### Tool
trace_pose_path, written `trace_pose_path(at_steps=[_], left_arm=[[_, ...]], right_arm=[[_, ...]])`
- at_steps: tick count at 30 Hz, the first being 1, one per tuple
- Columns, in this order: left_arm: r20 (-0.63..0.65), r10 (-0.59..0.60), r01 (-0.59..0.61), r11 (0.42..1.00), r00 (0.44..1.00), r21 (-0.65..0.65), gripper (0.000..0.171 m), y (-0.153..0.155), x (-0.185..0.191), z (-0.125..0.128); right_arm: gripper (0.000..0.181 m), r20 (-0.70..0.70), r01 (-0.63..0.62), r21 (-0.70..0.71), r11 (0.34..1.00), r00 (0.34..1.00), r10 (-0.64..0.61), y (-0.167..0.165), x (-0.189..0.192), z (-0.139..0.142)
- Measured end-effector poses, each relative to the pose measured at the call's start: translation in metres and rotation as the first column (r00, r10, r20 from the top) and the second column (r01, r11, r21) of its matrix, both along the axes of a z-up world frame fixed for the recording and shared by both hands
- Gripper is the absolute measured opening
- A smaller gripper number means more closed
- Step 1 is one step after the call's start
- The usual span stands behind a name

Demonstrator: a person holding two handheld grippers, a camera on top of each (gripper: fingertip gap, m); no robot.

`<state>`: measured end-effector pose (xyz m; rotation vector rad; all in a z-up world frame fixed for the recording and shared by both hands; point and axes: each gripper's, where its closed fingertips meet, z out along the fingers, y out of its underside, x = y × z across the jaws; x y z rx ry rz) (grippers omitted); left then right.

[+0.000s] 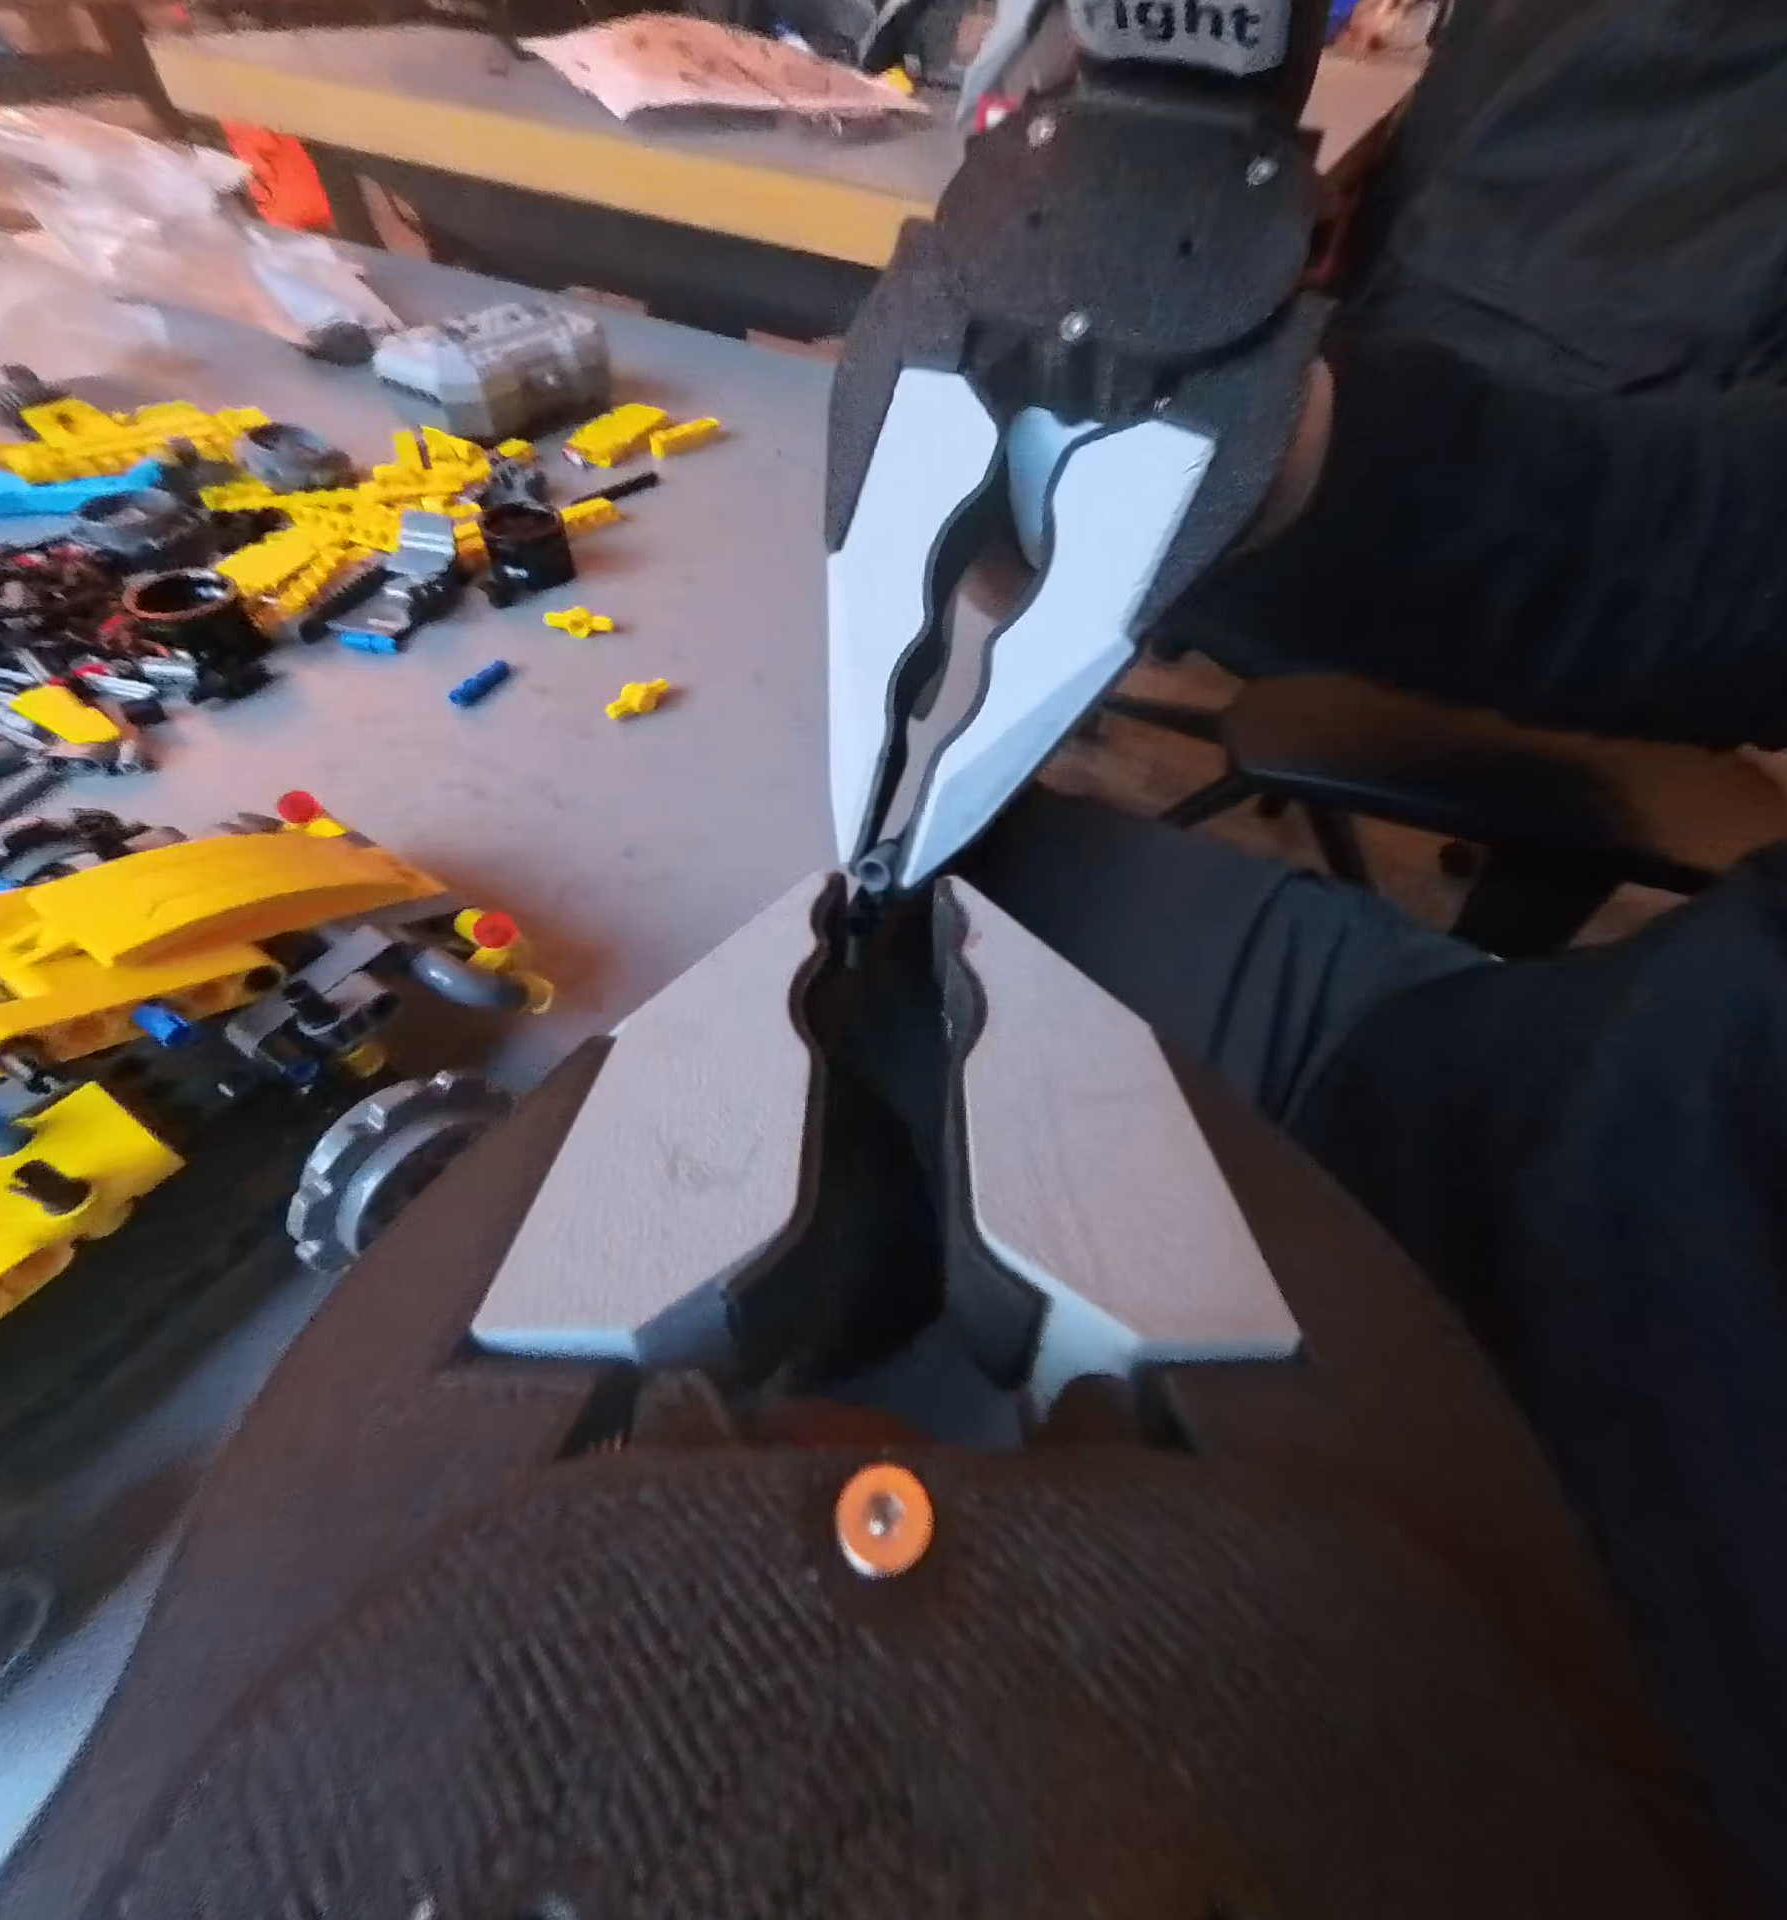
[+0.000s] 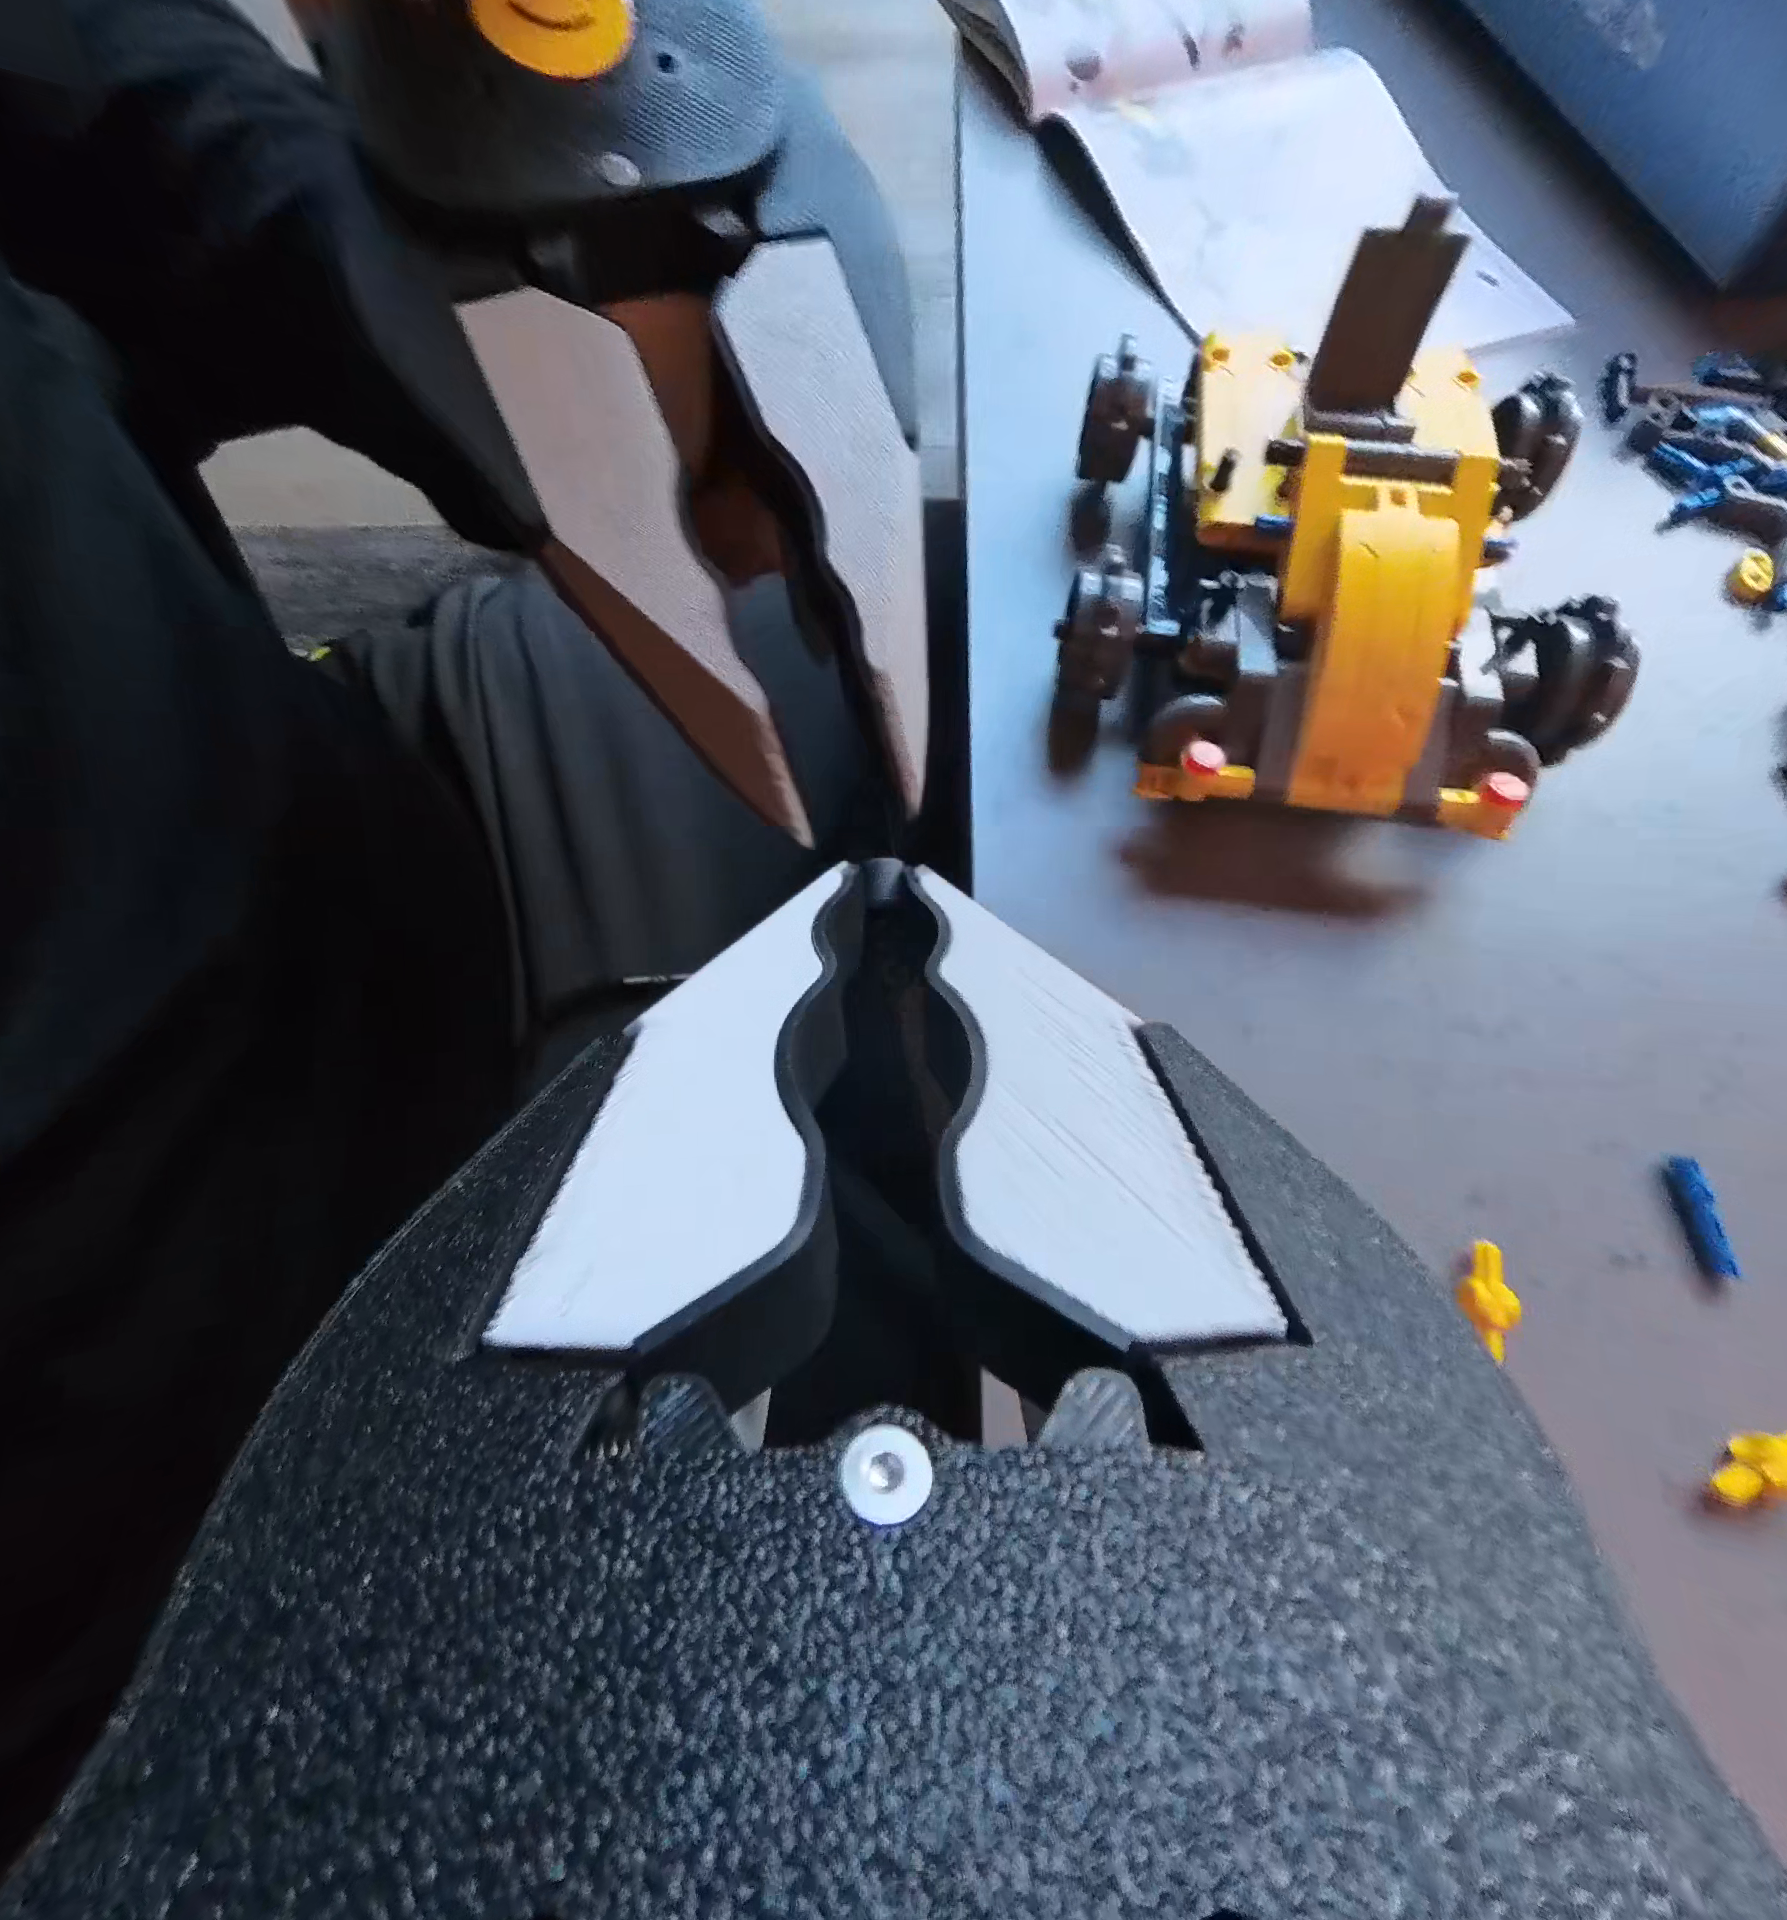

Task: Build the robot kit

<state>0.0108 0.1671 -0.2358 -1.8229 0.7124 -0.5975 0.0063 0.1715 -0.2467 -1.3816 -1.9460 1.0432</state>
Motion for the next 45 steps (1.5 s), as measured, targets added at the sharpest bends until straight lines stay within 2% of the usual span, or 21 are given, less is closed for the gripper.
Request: trace_pose_path(at_steps=[2, 5, 11, 13, 18, 21, 32, 39, 41, 45], left_arm=[[-0.024, -0.01, 0.009, 1.0, 1.0, -0.022, 0.01, 0.001, -0.001, -0.007], [-0.01, -0.028, 0.027, 0.999, 1.0, -0.02, 0.003, 0.0, -0.001, -0.005], [-0.029, -0.081, 0.08, 0.996, 0.996, -0.034, 0.007, 0.001, 0.005, -0.006], [-0.032, -0.091, 0.09, 0.995, 0.995, -0.05, 0.016, 0.002, 0.005, -0.007], [0.01, -0.114, 0.114, 0.991, 0.993, -0.066, 0.006, 0.005, 0.006, -0.003], [-0.009, -0.129, 0.128, 0.989, 0.992, -0.071, 0.006, 0.005, 0.009, -0.005], [-0.038, -0.088, 0.088, 0.996, 0.995, 0.007, 0.006, 0.021, 0.005, 0.004], [-0.051, -0.118, 0.12, 0.992, 0.992, 0.032, 0.005, 0.025, 0.012, 0.007], [-0.08, -0.065, 0.07, 0.996, 0.995, 0.062, 0.005, 0.031, 0.01, 0.008], [-0.075, 0.086, -0.074, 0.985, 0.993, 0.154, 0.005, 0.044, 0.004, 0.014]], right_arm=[[0.006, -0.009, -0.014, 0.003, 1.0, 1.0, 0.014, -0.004, -0.002, 0.0], [0.006, -0.021, -0.024, -0.021, 0.999, 1.0, 0.024, -0.005, -0.001, 0.001], [0.006, -0.032, -0.029, -0.021, 0.999, 0.999, 0.028, -0.001, 0.004, 0.001], [0.006, -0.036, -0.024, -0.015, 1.0, 0.999, 0.023, 0.001, 0.006, 0.001], [0.006, -0.063, -0.027, -0.031, 0.999, 0.998, 0.025, 0.002, 0.008, 0.006], [0.006, -0.077, -0.034, -0.042, 0.999, 0.997, 0.031, 0.0, 0.006, 0.01], [0.006, -0.129, 0.021, -0.096, 0.995, 0.991, -0.034, 0.014, 0.001, 0.019], [0.006, -0.147, 0.028, -0.132, 0.991, 0.988, -0.047, 0.018, 0.008, 0.022], [0.006, -0.167, 0.066, -0.157, 0.985, 0.982, -0.092, 0.024, 0.006, 0.024], [0.006, -0.218, 0.158, -0.297, 0.942, 0.949, -0.228, 0.038, 0.0, 0.03]])
